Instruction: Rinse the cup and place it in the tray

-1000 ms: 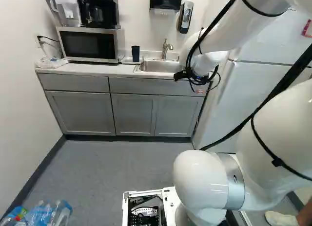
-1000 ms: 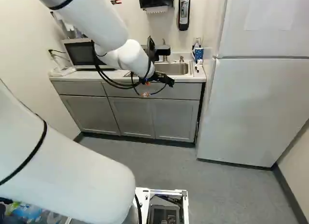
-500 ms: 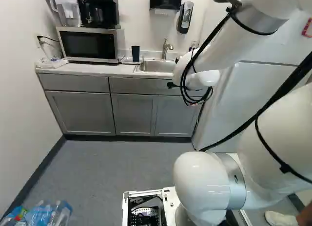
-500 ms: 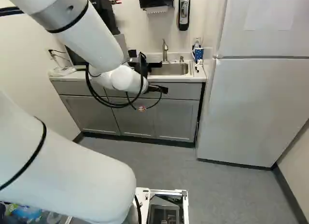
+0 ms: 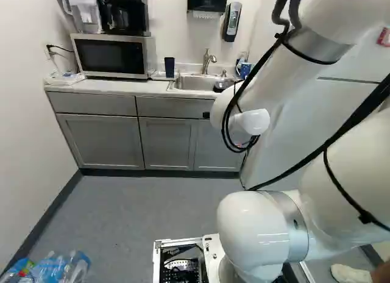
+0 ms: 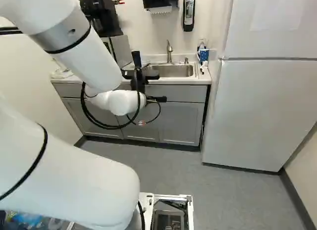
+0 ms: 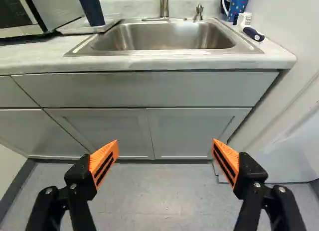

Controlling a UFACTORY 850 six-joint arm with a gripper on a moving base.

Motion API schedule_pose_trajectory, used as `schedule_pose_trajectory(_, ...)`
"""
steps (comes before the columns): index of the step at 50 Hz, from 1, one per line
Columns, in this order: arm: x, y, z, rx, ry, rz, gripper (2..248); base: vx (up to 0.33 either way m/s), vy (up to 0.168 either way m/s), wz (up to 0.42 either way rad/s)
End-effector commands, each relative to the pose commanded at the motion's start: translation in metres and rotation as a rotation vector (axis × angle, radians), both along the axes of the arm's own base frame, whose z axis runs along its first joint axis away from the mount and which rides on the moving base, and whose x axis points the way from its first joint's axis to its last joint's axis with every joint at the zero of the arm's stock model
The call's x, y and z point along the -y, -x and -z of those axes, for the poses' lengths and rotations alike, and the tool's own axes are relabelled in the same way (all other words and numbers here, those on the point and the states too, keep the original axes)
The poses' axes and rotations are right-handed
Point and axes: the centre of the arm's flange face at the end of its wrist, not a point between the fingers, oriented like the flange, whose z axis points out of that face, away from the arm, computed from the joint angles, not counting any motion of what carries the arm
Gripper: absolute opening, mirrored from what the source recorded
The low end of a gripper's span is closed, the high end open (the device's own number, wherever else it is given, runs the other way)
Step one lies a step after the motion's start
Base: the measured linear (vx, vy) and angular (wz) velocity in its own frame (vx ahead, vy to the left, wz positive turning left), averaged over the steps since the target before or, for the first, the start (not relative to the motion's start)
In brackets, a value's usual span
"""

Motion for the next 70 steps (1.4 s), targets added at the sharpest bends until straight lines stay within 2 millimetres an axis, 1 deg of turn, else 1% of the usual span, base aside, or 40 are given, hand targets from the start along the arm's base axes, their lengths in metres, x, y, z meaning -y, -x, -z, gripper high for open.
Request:
schedule_pose_trajectory(18, -0.011, 0.022, 0.021, 0.056, 0.005, -0.035, 247, 0.000, 0.000, 0.000)
schedule_pose_trajectory(37, -0.019, 0.040, 0.035, 0.097, 0.007, -0.061, 247, 0.000, 0.000, 0.000)
schedule_pose_trajectory(55, -0.023, 0.051, 0.043, 0.120, 0.007, -0.076, 247, 0.000, 0.000, 0.000)
schedule_pose_trajectory(70, -0.024, 0.055, 0.045, 0.128, 0.007, -0.081, 247, 0.000, 0.000, 0.000)
